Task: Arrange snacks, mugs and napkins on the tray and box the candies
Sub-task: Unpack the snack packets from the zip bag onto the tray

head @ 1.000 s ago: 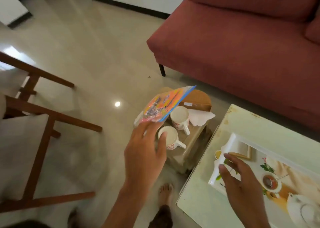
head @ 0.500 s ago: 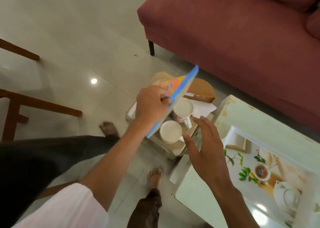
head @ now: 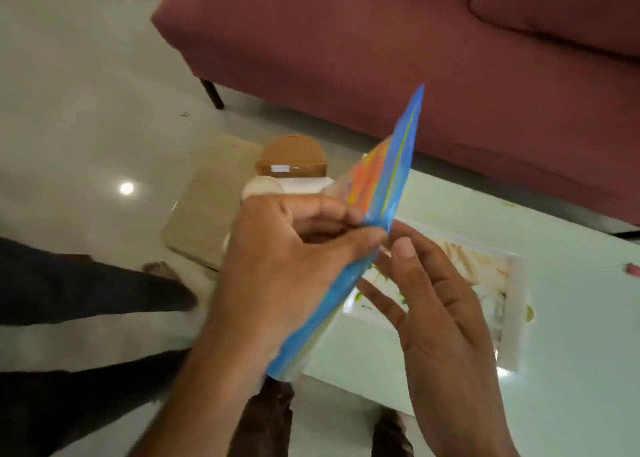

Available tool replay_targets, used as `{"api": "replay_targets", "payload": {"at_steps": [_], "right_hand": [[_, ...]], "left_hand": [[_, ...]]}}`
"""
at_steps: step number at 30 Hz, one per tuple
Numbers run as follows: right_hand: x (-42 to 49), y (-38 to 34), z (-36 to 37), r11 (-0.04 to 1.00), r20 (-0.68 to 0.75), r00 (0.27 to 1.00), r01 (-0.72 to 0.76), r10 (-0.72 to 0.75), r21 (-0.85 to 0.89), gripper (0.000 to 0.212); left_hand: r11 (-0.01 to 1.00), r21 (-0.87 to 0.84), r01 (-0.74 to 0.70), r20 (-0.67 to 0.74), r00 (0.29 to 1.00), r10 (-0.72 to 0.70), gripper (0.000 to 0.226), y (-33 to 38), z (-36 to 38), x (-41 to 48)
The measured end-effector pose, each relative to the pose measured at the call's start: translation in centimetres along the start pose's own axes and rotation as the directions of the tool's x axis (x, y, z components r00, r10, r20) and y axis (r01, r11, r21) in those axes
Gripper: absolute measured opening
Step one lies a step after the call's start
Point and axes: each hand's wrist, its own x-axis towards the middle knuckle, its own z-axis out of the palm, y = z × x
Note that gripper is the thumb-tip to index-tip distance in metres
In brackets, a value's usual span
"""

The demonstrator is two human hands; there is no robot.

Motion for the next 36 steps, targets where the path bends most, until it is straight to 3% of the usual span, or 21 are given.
{"api": "replay_targets", "payload": {"at_steps": [3, 9, 13, 17, 19, 21, 24, 28, 32, 36], "right_hand": [[-0.9, 0.5, -4.7, 0.99, -0.042, 0.991, -0.125, 0.127, 0.059, 0.026], [-2.0, 3.3, -16.3, 0.918, -0.191, 0.903, -0.355, 0.386, 0.175, 0.02], [-2.3, 4.3, -22.3, 0.875, -0.185, 0.871, -0.401, 0.456, 0.27, 0.019], [-2.1, 5.1, -26.5, 0.847, -0.126, 0.866, -0.426, 0.483, 0.319, 0.023], [-1.8, 5.3, -27.2, 0.872, -0.158, 0.879, -0.396, 0.451, 0.287, 0.022], [-1.6, 5.6, -27.6, 0.929, -0.248, 0.896, -0.345, 0.369, 0.135, 0.016], [-1.4, 5.9, -27.3, 0.942, -0.358, 0.918, -0.259, 0.172, -0.211, 0.021], [-1.0, 6.2, -27.0, 0.793, -0.382, 0.915, -0.134, -0.132, -0.594, 0.03], [-0.7, 6.9, -28.4, 0.719, -0.424, 0.889, -0.181, -0.173, -0.671, 0.025], [-1.2, 6.5, -29.5, 0.751, -0.405, 0.901, -0.158, -0.157, -0.642, 0.019]], "left_hand": [[0.987, -0.108, 0.117, 0.035, 0.993, -0.113, 0.012, -3.2, 7.0, -1.4], [0.971, -0.035, 0.237, 0.188, 0.956, -0.226, 0.018, -7.8, 18.7, -4.6], [0.935, -0.062, 0.35, 0.273, 0.906, -0.322, 0.011, -8.9, 23.8, -5.5], [0.854, -0.164, 0.494, 0.343, 0.84, -0.42, 0.036, -9.7, 26.3, -5.7], [0.839, -0.186, 0.511, 0.319, 0.84, -0.44, 0.025, -9.7, 26.8, -5.7], [0.917, -0.074, 0.391, 0.207, 0.906, -0.369, 0.01, -9.5, 27.4, -5.8], [0.965, 0.255, 0.066, 0.019, 0.997, -0.073, 0.014, -9.5, 28.8, -6.2], [0.874, 0.468, -0.129, -0.127, 0.969, 0.211, 0.013, -9.2, 30.8, -7.1], [0.895, 0.439, -0.081, -0.23, 0.953, 0.199, 0.017, -9.1, 29.9, -5.6], [0.815, 0.538, -0.213, -0.052, 0.957, 0.285, 0.013, -9.1, 29.1, -4.1]]}}
